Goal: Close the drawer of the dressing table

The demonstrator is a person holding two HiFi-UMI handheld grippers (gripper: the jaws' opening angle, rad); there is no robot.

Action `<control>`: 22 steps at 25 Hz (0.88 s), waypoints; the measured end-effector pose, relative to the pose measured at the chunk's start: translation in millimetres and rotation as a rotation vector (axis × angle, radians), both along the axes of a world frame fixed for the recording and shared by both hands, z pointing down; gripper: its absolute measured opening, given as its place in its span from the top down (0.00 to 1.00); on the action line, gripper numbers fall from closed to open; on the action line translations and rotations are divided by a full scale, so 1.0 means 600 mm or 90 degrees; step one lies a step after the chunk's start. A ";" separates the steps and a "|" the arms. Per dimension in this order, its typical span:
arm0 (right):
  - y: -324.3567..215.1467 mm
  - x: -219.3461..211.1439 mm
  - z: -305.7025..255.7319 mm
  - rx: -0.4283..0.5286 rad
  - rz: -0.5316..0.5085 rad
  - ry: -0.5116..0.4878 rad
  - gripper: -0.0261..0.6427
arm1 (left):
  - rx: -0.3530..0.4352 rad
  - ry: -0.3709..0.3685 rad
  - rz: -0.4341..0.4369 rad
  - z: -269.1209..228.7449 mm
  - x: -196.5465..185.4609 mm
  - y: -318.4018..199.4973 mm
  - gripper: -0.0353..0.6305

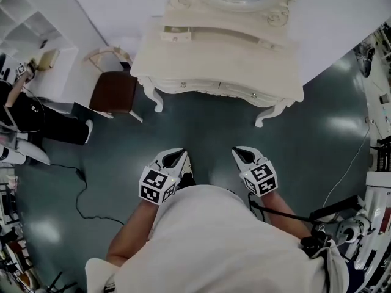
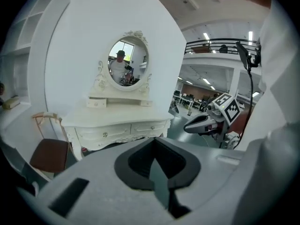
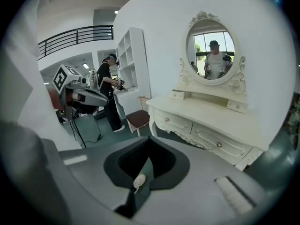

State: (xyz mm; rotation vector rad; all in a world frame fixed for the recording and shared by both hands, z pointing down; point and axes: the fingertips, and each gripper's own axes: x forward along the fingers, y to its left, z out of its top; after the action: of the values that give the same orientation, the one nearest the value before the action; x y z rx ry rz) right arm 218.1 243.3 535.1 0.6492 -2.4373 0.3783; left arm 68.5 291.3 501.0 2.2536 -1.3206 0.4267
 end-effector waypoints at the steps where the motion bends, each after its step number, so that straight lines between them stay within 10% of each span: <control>1: -0.019 -0.015 -0.006 0.004 0.007 0.003 0.96 | 0.007 -0.001 0.009 -0.007 -0.017 -0.024 0.94; 10: -0.137 -0.131 -0.025 0.012 0.066 0.007 0.96 | 0.002 -0.011 0.051 0.018 -0.164 -0.168 0.94; 22: -0.328 -0.146 -0.012 -0.004 0.064 0.006 0.96 | -0.024 -0.019 0.022 0.059 -0.198 -0.367 0.94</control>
State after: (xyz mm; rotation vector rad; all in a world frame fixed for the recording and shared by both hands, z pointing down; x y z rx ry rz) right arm 130.3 46.4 527.8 0.7713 -2.3989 0.4228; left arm -50.0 71.0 536.7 2.2492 -1.2794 0.4951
